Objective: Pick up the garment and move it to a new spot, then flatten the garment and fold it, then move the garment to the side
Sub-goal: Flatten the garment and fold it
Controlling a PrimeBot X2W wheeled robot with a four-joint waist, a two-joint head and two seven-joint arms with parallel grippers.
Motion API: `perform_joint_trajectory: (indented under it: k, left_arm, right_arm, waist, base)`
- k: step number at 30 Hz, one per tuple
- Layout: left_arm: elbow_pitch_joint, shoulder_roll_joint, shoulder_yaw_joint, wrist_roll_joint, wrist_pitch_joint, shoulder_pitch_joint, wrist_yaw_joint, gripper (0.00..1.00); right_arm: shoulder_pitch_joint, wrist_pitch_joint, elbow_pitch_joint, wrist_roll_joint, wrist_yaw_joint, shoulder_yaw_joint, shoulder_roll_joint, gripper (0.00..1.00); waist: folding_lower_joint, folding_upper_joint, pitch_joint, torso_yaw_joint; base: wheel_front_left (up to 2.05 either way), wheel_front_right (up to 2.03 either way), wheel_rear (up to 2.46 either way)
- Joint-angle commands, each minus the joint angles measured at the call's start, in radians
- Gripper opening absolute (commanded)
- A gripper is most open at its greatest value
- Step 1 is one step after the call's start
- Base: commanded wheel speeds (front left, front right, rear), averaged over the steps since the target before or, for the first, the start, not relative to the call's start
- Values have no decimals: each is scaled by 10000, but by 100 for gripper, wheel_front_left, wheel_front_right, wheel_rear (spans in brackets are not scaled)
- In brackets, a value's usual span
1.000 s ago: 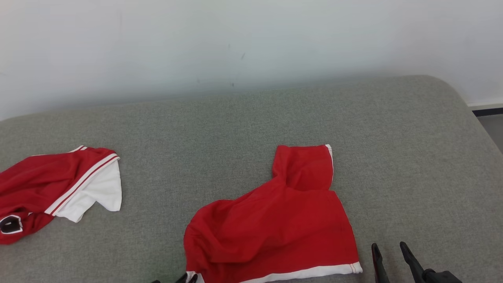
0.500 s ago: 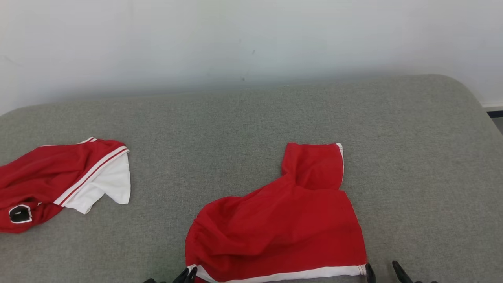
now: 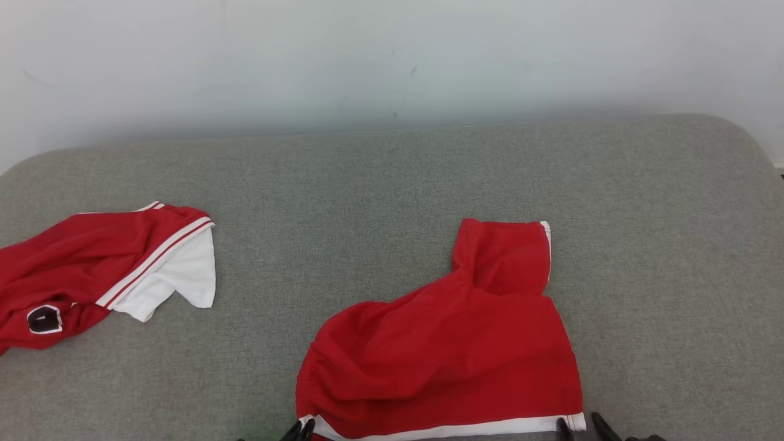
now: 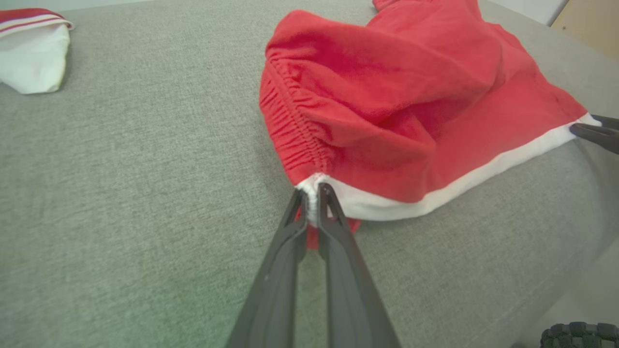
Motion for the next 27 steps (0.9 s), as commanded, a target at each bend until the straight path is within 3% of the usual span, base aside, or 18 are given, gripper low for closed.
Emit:
perform_joint_trajectory:
  k: [1,2,9,17,23,27]
  left_arm:
    - [22,-26,70,81,-30,63,-3,0]
    - [7,-57,90,72,-30,78,-3,0]
    - [-136,-149,436,-222,-28,278,-3,0]
    - [-1435,-83,1205,-688,-30,283,13,0]
    - [-2416,466,785,-939,-30,-1094,12,0]
    - [-2438,1099,-62,-1418,154,-3178,10,0]
  right_arm:
    - [-58,0,-6,45,15,89,-26,29]
    - [-83,-1,-147,30,15,111,-38,0]
    - [106,-3,-408,154,15,49,-148,0]
    - [29,-1,-1851,915,14,-219,-576,0]
    - [-1338,-3,-2768,1740,14,340,-1169,0]
    - [-3085,-3,-2765,2407,14,635,-1705,0]
  waist:
    - [0,0,-28,24]
    - [0,0,-43,30]
    - [0,0,-191,-9]
    - [0,0,-236,-167]
    - [0,0,31,-313]
    - [0,0,600,-412]
  base:
    - [0,0,0]
    - [0,0,0]
    - [0,0,0]
    - [0,0,0]
    - [0,0,0]
    - [0,0,0]
